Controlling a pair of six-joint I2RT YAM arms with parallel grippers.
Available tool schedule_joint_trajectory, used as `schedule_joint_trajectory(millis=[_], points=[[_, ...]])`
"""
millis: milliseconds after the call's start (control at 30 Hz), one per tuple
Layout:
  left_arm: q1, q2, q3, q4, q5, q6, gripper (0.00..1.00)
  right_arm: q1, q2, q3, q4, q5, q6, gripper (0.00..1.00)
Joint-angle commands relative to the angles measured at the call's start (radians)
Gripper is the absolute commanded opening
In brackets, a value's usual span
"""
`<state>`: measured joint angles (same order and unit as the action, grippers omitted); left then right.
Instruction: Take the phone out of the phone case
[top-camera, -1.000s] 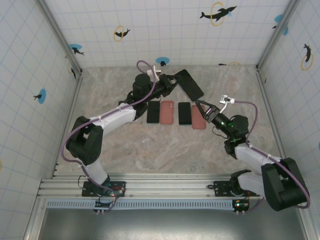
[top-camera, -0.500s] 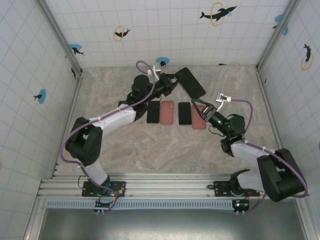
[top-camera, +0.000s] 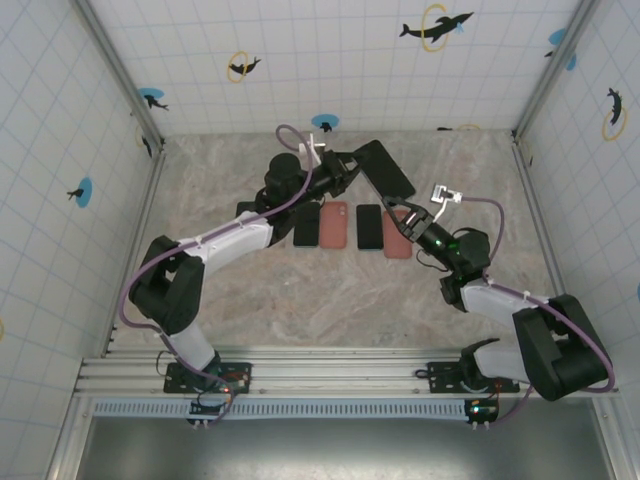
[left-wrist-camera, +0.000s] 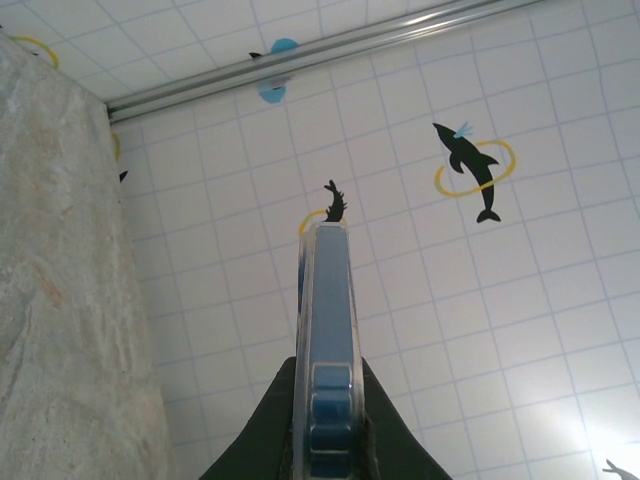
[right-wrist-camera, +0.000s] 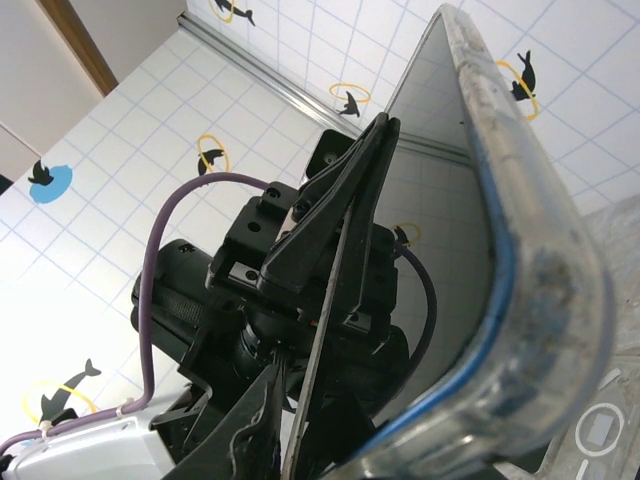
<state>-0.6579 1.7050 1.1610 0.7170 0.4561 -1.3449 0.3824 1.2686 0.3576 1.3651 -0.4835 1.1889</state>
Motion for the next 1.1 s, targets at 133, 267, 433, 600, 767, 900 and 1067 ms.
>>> schedule_joint_trajectory(millis=[133,267,433,600,767,900,1067], points=[[0.02,-0.068,-0.026,0.078,-0.034,-0.017,0.05,-0.011,-0.032,-0.017,0.072,0.002,0.003,0.26],[0.02,-0.07,-0.026,0.08,-0.042,-0.013,0.05,-0.008,-0.031,-0.017,0.077,-0.009,0.008,0.25],[0.027,-0.074,-0.037,0.083,-0.06,-0.011,0.05,-0.004,-0.041,-0.035,0.091,-0.021,0.009,0.28],[0.029,-0.069,-0.04,0.102,-0.063,-0.022,0.04,0.003,-0.049,-0.04,0.071,-0.021,-0.003,0.29],[0.028,-0.064,-0.039,0.118,-0.047,-0.04,0.04,0.004,-0.03,-0.019,0.073,-0.03,-0.004,0.26],[0.026,-0.063,-0.035,0.117,-0.04,-0.045,0.04,0.004,-0.019,-0.009,0.068,-0.036,-0.007,0.24],[0.025,-0.064,-0.041,0.107,-0.025,-0.051,0.03,0.005,-0.002,0.019,0.039,-0.042,-0.013,0.22]])
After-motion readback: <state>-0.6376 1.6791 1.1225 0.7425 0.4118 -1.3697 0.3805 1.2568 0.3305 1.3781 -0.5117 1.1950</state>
